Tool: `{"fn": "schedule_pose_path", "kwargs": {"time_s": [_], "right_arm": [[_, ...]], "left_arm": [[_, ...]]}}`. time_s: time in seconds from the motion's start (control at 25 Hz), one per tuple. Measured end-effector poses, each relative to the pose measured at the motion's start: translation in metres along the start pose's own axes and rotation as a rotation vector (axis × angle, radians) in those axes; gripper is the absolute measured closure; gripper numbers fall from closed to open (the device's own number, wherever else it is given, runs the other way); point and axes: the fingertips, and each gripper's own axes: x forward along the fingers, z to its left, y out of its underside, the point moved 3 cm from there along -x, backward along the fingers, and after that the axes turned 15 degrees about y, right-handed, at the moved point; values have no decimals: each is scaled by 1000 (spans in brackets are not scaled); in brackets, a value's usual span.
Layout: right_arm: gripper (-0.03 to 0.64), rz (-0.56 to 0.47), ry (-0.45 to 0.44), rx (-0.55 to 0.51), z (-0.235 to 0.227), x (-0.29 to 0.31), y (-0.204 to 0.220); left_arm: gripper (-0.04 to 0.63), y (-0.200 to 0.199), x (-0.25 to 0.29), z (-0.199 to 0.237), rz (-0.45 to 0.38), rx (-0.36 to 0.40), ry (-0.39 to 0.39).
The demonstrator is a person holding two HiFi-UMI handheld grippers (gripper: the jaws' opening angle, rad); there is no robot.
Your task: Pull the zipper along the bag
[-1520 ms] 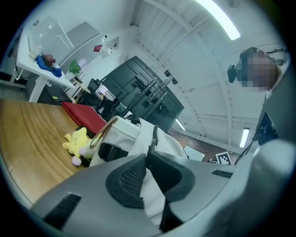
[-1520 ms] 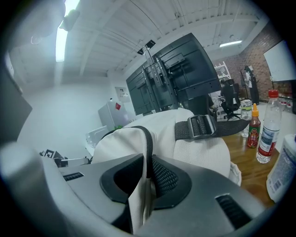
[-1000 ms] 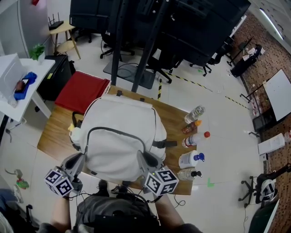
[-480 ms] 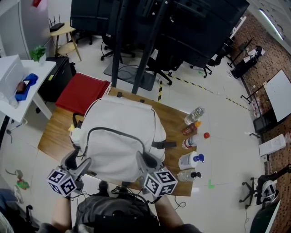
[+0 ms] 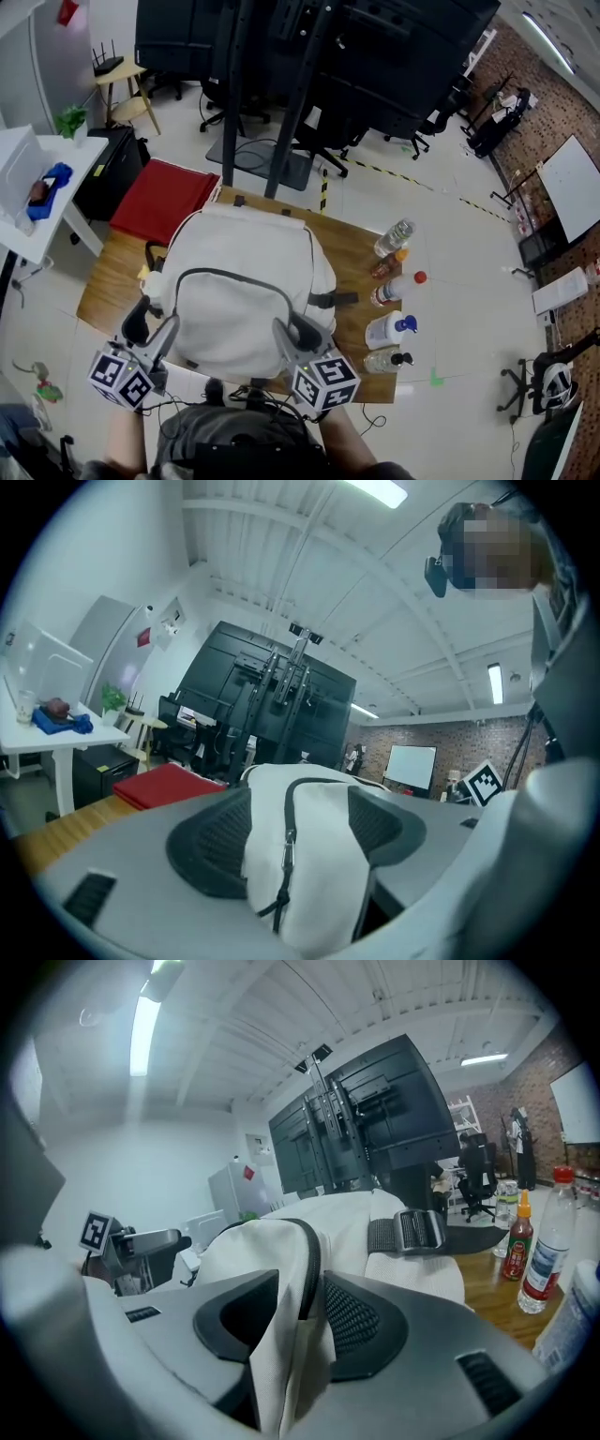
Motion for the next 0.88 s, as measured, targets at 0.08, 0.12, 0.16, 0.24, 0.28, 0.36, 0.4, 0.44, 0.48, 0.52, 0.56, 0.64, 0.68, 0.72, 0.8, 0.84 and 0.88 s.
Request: {"fn": "schedule_pose_path", "kwargs": {"time_s": [0.08,0.12,0.16,0.24,0.28,0.36,0.4,0.44,0.48,0.52,0.56,0.64,0.68,0.72,0.8,0.84,0.88], "right_arm": [[449,-18,16,-22,-2,-3,-5],[443,-27,26,-31,-3,-4,-8],[439,-38,36,-36,-5,-6,-11],[437,-66,65,-33,-10,-12,-20],[437,-88,88,-25,-15,-15,-25],[437,-143,141,-7,-25,-23,-38],[444,-171,164,-3,-30,-26,-45],[453,-199,184,-6,-33,-29,-52],[511,-227,205,-13,-36,-32,-58],[561,-253,224,-20,-39,-33,-63],[588,-276,237,-23,-41,-34,-69],[598,-307,248,-15,-42,-34,-77],[603,-318,248,-10,-42,-33,-81],[603,-327,247,-8,-41,-32,-84],[604,-336,240,-15,-37,-29,-88],[604,-340,234,-18,-34,-27,-90],[604,-346,227,-21,-32,-25,-92]], "left_arm": [[266,-8,8,-7,0,19,27],[272,-12,12,-11,-1,30,42],[275,-17,16,-14,-3,45,53],[322,-26,24,-19,-15,89,54],[374,-31,27,-21,-24,113,49],[404,-41,35,-25,-45,148,55],[422,-45,39,-28,-54,155,70],[422,-48,44,-30,-61,159,87],[443,-51,49,-33,-65,164,100],[469,-54,54,-35,-68,172,107],[498,-57,58,-37,-71,182,111],[537,-60,67,-40,-81,184,121],[564,-62,71,-42,-87,180,130],[577,-63,74,-44,-90,177,140],[578,-63,81,-49,-77,185,156],[578,-61,84,-51,-63,193,163],[578,-58,87,-53,-44,202,166]]}}
